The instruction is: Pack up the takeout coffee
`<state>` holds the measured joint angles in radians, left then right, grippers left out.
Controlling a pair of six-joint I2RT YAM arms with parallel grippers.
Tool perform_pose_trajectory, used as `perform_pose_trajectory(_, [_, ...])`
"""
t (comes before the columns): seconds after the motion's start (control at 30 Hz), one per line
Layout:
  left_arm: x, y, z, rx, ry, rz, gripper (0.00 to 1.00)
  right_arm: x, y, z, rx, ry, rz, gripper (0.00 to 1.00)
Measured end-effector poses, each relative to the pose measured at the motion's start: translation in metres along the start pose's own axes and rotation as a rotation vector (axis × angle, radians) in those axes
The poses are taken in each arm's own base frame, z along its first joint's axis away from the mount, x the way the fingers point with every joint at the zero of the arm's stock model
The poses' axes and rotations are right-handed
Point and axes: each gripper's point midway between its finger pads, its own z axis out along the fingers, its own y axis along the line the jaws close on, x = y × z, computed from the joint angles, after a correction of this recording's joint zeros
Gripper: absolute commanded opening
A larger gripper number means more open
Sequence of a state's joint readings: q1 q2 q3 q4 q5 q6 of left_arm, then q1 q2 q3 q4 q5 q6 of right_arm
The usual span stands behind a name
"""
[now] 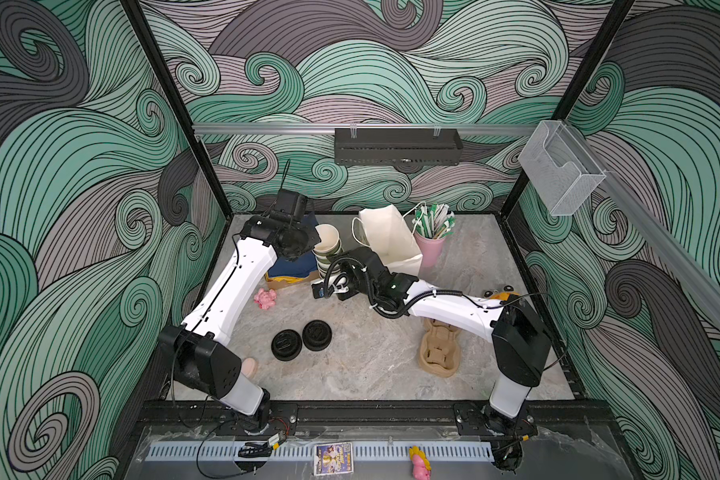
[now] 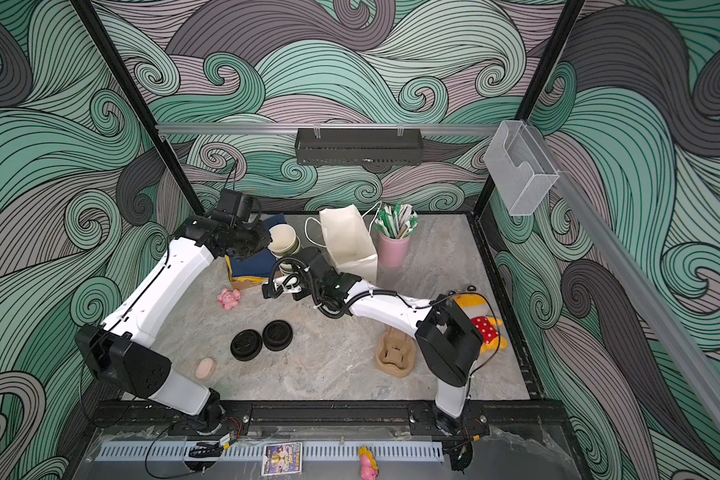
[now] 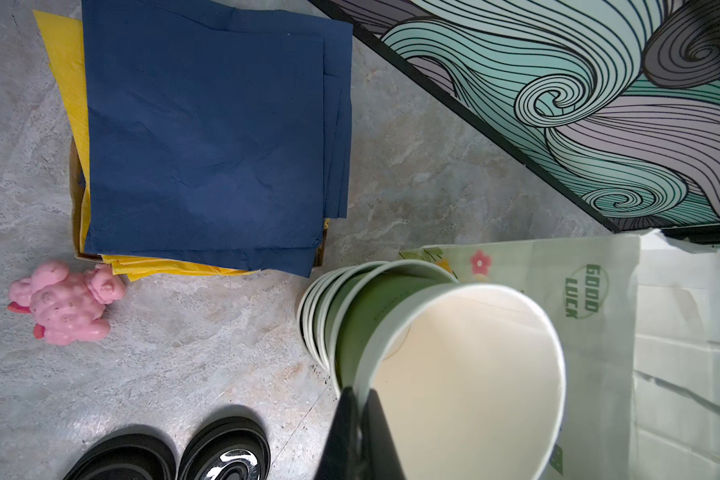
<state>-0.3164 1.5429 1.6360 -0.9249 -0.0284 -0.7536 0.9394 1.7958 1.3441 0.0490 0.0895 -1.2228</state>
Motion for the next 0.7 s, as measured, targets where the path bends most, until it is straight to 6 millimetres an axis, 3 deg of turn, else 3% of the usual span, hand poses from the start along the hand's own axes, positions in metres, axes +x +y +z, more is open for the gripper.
perform_pose_trajectory(0.2, [-0.003, -0.002, -0.006, 0.014, -0.018, -0.01, 0.0, -0.001, 0.007, -0.006, -0.016, -0.003, 0.004, 0.86])
perform_pose_trajectory(0.3, [-0.007, -0.004, -0.011, 0.026, -0.041, -0.016, 0.0, -0.007, 0.009, -0.023, -0.024, -0.026, 0.019, 0.87])
perform_pose_trajectory(0.4, [-0.012, -0.007, -0.017, 0.034, -0.062, -0.018, 0.0, -0.017, 0.004, -0.054, -0.015, -0.073, 0.062, 0.88])
perform_pose_trajectory(0.5, [-0.018, -0.007, -0.025, 0.039, -0.093, -0.019, 0.0, -0.03, -0.01, -0.098, -0.003, -0.141, 0.155, 0.88])
perform_pose_trajectory(0.6, [-0.022, -0.006, -0.039, 0.045, -0.132, -0.007, 0.0, -0.038, -0.027, -0.151, 0.028, -0.209, 0.337, 0.91])
perform_pose_trajectory(0.7, [-0.028, -0.004, -0.064, 0.054, -0.183, 0.03, 0.0, -0.033, -0.034, -0.202, 0.063, -0.252, 0.571, 0.9])
